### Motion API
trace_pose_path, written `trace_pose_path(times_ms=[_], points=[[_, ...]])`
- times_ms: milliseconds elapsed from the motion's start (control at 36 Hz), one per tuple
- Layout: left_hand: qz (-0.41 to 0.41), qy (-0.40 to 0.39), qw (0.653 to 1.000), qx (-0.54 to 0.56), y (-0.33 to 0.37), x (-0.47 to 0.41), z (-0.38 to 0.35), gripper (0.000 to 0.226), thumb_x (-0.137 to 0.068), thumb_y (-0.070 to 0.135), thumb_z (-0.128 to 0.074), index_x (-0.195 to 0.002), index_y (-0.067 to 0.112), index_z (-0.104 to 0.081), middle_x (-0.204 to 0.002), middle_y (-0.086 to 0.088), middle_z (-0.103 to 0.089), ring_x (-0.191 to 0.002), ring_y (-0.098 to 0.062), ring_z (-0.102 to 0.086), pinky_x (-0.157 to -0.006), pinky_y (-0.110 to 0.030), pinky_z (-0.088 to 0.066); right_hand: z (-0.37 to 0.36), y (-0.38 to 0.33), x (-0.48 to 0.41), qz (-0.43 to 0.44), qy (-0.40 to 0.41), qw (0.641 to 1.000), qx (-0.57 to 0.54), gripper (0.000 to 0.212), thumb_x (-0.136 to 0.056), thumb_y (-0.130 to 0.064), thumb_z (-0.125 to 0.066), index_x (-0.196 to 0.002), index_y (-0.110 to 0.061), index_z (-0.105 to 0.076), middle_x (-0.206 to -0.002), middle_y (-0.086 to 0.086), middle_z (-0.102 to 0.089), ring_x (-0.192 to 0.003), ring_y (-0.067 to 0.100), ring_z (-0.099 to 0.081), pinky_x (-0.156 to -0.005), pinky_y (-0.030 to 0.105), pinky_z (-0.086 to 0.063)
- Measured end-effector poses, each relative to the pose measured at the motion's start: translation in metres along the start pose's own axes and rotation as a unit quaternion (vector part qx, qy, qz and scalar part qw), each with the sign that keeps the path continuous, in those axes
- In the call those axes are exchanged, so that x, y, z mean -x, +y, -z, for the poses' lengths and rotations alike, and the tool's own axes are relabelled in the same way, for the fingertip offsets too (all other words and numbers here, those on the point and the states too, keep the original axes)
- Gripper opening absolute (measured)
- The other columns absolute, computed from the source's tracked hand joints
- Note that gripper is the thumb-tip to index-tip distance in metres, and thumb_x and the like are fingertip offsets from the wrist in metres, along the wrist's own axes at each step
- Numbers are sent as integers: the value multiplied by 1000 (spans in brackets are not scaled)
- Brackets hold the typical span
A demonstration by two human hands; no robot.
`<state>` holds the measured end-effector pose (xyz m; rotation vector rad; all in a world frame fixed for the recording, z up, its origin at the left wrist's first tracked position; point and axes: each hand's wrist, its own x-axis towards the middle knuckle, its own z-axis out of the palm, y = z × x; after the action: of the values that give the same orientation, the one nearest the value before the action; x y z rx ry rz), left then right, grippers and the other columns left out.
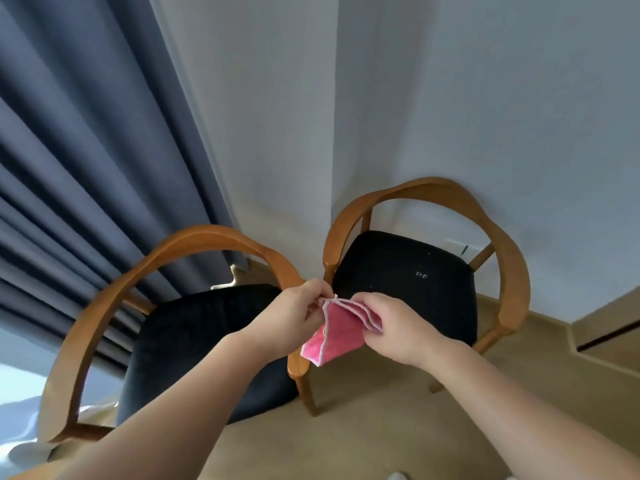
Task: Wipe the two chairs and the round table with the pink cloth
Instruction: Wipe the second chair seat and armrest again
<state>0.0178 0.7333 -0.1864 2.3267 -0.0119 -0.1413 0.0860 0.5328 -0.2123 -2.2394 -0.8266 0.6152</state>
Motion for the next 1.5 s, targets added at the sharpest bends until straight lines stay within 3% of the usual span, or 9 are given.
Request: trace_pose_path(times_ms=[222,333,472,583,694,806,944,1222,1500], points=[[57,-71,993,75,35,-40,-60,36,-85,5,-50,-109,32,-52,-103,11,-63,-98,-6,-61,-87,-35,-53,72,75,12,-25,-11,1000,2,17,-100,-23,-50,-106,-35,-62,-91,-12,-67,-83,9,-66,-75,38,-59],[63,-82,990,95,46,-60,-77,37,-82,20,-51,-116,33,-51,-108,13,-62,-104,-5,-58,-94,-34,-49,89,97,4,-34,-17,999,10,17,-99,-24,-51,-104,-34,-64,-93,-13,-67,-89,5,-64,-80,36,-58],[67,-39,997,6,45,-92,-95,34,-85,47,-64,-115,37,-53,-103,20,-60,-97,5,-56,-89,-22,-50,101,111,-15,-30,-35,999,9,16,-99,-25,-52,-106,-32,-64,-95,-12,-67,-90,6,-64,-81,32,-58],[78,3,997,-19,29,-120,-101,12,-91,35,-58,-102,35,-62,-91,17,-63,-87,1,-59,-81,-29,-54,106,125,-36,-43,-33,998,14,17,-99,-24,-53,-110,-32,-65,-99,-14,-65,-92,3,-62,-80,26,-56],[76,-1,997,-30,14,-153,-100,15,-93,23,-56,-104,29,-64,-92,15,-63,-86,-3,-60,-80,-30,-54,112,137,-63,-55,-33,997,44,16,-99,-24,-54,-108,-28,-66,-95,-11,-66,-87,5,-62,-72,21,-53],[77,-15,997,-27,-5,-186,-97,16,-93,19,-55,-103,29,-64,-92,15,-63,-86,-3,-59,-80,-28,-54,117,152,-95,-86,-38,993,70,14,-99,-26,-55,-105,-25,-68,-91,-9,-66,-83,7,-64,-76,29,-58],[85,-27,996,-28,-26,-224,-91,15,-93,19,-56,-102,28,-64,-90,12,-63,-84,-6,-59,-78,-26,-54,119,167,-139,-108,-43,989,90,11,-98,-22,-56,-103,-27,-65,-89,-8,-63,-78,8,-61,-68,21,-52],[146,-11,989,-36,-69,-290,-97,18,-92,17,-57,-96,34,-63,-85,14,-59,-78,-8,-57,-70,-21,-54,118,203,-212,-133,-60,986,80,26,-98,-24,-58,-124,-22,-61,-107,-2,-66,-93,10,-64,-83,24,-55],[231,-28,971,-51,-113,-337,-128,18,-94,19,-51,-98,32,-63,-86,12,-62,-76,-7,-58,-71,-30,-56,97,263,-269,-126,-133,981,58,24,-98,-20,-57,-121,-19,-63,-104,-1,-68,-92,13,-64,-83,29,-56]])
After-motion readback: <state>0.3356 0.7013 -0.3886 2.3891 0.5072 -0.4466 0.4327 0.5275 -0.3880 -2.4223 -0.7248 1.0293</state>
